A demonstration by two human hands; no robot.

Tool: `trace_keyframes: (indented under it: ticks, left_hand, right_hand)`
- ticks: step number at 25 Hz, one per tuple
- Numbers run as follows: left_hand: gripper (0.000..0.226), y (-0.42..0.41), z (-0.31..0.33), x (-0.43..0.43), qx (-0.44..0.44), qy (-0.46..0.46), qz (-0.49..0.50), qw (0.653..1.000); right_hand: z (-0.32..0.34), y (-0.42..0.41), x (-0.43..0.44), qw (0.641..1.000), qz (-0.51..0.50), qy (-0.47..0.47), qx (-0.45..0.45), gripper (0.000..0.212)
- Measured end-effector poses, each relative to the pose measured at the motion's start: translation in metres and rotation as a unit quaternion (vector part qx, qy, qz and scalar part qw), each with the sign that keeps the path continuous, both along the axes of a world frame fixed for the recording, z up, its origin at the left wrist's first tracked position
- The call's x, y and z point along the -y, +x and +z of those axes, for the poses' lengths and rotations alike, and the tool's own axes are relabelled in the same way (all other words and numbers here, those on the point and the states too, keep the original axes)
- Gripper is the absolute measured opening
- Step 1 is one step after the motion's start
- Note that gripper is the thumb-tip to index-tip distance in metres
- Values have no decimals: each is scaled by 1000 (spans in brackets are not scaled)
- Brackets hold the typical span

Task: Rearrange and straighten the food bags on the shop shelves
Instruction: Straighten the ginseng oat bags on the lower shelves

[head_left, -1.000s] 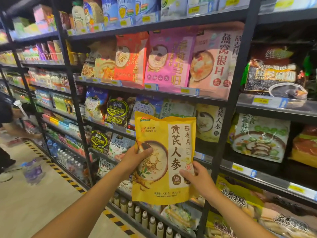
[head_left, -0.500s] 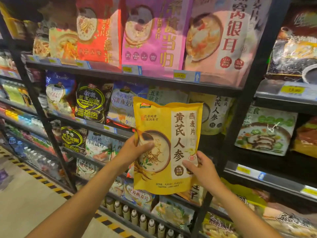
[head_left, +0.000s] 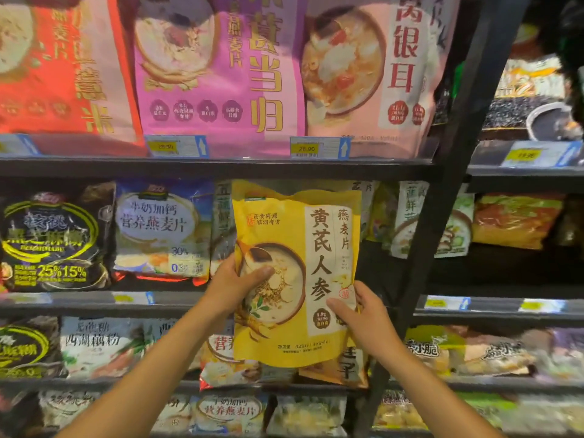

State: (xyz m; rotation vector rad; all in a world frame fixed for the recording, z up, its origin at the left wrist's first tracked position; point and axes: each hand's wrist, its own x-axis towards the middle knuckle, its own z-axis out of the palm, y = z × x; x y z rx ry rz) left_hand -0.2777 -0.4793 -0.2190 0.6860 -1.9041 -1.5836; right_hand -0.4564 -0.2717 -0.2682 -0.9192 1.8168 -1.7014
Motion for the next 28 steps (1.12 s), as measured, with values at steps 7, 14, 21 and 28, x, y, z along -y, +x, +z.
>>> trace_keyframes:
  ticks: [7,14,21,28]
  left_hand:
    - [46,-53,30,35,3,4,-65,998]
    - [49,-100,40,42,74,4,-17,997]
    - [59,-139,33,48,103,27,-5,994]
    - [64,-165,-4,51,70,62,-5,996]
  right_hand:
    - [23,-9,19,988,-141,-23,-56,34]
    - [28,-41,42,974,-204,-16,-97,33]
    - [18,-76,61,957,-274,13,-89,44]
    - [12,-84,59,947,-304,40,-98,45]
